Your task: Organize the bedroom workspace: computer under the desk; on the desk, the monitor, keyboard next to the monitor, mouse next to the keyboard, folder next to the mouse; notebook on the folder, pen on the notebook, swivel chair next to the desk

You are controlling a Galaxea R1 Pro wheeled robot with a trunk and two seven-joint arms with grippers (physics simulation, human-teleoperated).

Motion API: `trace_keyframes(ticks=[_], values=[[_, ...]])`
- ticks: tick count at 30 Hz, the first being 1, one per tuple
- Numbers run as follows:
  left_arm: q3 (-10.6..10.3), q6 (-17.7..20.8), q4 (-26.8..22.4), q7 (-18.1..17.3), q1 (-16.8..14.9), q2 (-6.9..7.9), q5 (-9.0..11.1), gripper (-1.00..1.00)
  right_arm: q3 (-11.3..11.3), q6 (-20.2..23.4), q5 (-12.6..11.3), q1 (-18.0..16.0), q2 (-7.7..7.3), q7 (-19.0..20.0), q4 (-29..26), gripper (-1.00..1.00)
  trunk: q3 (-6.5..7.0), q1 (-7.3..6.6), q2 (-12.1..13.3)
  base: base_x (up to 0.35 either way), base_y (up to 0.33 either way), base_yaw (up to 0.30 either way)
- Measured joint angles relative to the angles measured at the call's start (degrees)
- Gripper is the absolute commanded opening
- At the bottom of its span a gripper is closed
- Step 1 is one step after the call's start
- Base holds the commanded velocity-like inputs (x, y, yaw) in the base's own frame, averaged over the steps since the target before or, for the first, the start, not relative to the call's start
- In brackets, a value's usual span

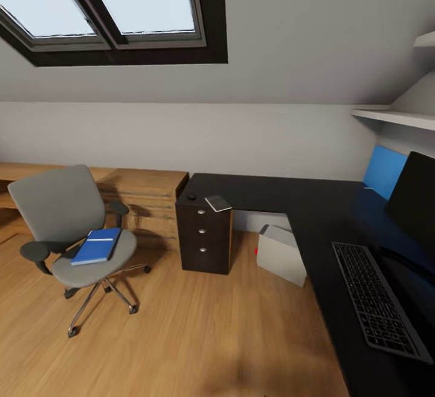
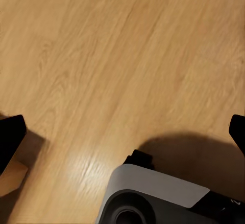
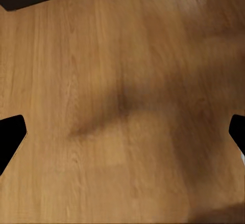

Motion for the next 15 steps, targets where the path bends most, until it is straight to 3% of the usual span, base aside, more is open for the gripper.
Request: trace_keyframes(ticks=[15], values=[[0.0, -0.1, 0.0, 0.0, 0.0, 0.00, 0.0, 1.00, 0.0, 0.0, 0.0, 0.0, -0.01, 0.0, 0.0, 1.00, 0.00, 0.01, 0.0, 0.274, 0.201, 0.000]])
